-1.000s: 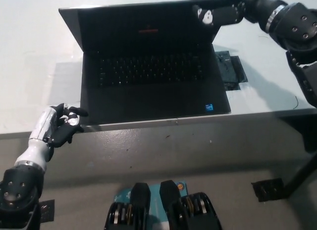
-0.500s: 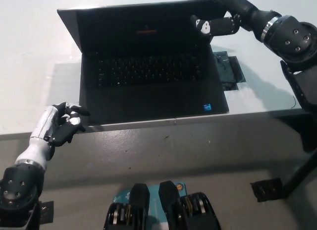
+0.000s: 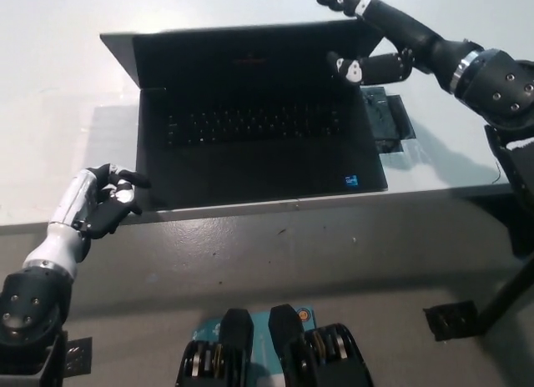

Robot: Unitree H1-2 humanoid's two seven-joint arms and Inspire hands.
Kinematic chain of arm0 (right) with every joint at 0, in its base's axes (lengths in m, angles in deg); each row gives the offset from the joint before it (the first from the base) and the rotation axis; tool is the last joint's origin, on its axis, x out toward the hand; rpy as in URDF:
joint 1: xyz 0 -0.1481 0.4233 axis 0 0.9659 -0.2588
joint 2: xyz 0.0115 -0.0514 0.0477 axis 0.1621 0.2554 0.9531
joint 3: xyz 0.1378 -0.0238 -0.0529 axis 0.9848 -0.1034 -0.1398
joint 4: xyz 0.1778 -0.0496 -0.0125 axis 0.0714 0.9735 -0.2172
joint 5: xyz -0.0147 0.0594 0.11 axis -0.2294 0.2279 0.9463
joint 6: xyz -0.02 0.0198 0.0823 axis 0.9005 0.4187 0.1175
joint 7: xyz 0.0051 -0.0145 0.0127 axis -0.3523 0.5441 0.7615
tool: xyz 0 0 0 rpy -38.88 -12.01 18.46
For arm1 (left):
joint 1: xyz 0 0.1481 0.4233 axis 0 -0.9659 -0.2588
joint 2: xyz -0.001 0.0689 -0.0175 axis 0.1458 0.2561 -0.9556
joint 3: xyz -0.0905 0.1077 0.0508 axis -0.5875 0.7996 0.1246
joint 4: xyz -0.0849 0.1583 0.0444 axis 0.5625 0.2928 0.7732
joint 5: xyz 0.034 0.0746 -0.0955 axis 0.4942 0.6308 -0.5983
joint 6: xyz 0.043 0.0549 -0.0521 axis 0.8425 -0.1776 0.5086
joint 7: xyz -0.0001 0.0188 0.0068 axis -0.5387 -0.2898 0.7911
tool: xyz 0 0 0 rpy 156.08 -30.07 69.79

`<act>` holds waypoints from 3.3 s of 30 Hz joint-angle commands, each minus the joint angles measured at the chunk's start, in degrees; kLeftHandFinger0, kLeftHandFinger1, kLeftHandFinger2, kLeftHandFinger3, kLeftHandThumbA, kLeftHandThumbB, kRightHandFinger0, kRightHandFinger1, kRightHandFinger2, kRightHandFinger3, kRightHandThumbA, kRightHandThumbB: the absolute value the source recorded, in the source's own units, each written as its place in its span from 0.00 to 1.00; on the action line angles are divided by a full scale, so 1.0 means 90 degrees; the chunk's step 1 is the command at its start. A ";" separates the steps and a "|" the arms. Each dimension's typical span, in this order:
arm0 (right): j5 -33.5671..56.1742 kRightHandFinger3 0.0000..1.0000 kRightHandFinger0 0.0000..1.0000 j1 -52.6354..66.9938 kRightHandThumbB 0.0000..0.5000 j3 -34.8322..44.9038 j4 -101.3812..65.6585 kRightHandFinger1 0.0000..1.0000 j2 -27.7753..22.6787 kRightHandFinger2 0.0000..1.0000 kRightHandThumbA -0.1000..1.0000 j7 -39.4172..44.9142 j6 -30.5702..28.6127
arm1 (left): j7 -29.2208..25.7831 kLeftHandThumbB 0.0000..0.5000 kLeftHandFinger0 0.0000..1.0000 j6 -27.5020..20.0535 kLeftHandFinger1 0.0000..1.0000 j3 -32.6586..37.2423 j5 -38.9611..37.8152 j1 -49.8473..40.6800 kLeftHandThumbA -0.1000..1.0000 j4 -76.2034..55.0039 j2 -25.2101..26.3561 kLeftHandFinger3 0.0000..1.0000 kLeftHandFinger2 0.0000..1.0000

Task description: The robot uses its right hand to push down on the lid of a laptop kept in the middle of the desk to close it

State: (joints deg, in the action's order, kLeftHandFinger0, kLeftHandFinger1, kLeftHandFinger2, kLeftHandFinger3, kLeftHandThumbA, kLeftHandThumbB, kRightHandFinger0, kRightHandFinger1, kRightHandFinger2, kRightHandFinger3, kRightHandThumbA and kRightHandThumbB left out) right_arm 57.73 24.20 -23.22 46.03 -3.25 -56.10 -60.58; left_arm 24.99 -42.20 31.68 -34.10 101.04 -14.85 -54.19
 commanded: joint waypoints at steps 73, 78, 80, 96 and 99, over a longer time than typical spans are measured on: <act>0.2830 1.00 1.00 0.4847 0.66 0.3939 -0.4761 1.00 -0.0259 1.00 0.57 0.0022 0.1595 | 0.0110 0.34 0.01 0.0205 0.27 -0.0074 0.0168 0.0232 0.10 -0.0095 0.0330 0.51 0.48; 0.2701 1.00 1.00 0.5374 0.63 0.4128 -0.4617 1.00 -0.0014 1.00 0.55 -0.0260 0.1369 | 0.0125 0.35 0.03 0.0162 0.28 -0.0097 0.0118 0.0274 0.10 -0.0076 0.0308 0.52 0.48; 0.2737 1.00 1.00 0.5516 0.64 0.4205 -0.4597 1.00 0.0074 1.00 0.54 -0.0358 0.1461 | 0.0100 0.35 0.04 0.0205 0.29 -0.0095 0.0149 0.0279 0.10 -0.0083 0.0301 0.52 0.48; 0.2725 1.00 1.00 0.5758 0.61 0.4341 -0.3827 1.00 0.0301 1.00 0.49 -0.0573 0.1021 | 0.0129 0.32 0.06 -0.0027 0.30 -0.0163 0.0007 0.0293 0.07 0.0010 0.0263 0.51 0.52; 0.2690 1.00 1.00 0.5756 0.61 0.4302 -0.3804 1.00 0.0279 1.00 0.48 -0.0616 0.1011 | 0.0120 0.32 0.07 -0.0150 0.31 -0.0166 0.0006 0.0299 0.06 0.0061 0.0268 0.51 0.53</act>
State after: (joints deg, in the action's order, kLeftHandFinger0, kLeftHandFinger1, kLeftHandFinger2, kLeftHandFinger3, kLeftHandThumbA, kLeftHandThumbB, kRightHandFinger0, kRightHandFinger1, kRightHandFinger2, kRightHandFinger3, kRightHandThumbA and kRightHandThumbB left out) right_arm 81.40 76.32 14.97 12.02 -0.22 -60.16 -47.83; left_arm 25.72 -42.08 31.15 -33.25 101.95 -14.13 -52.89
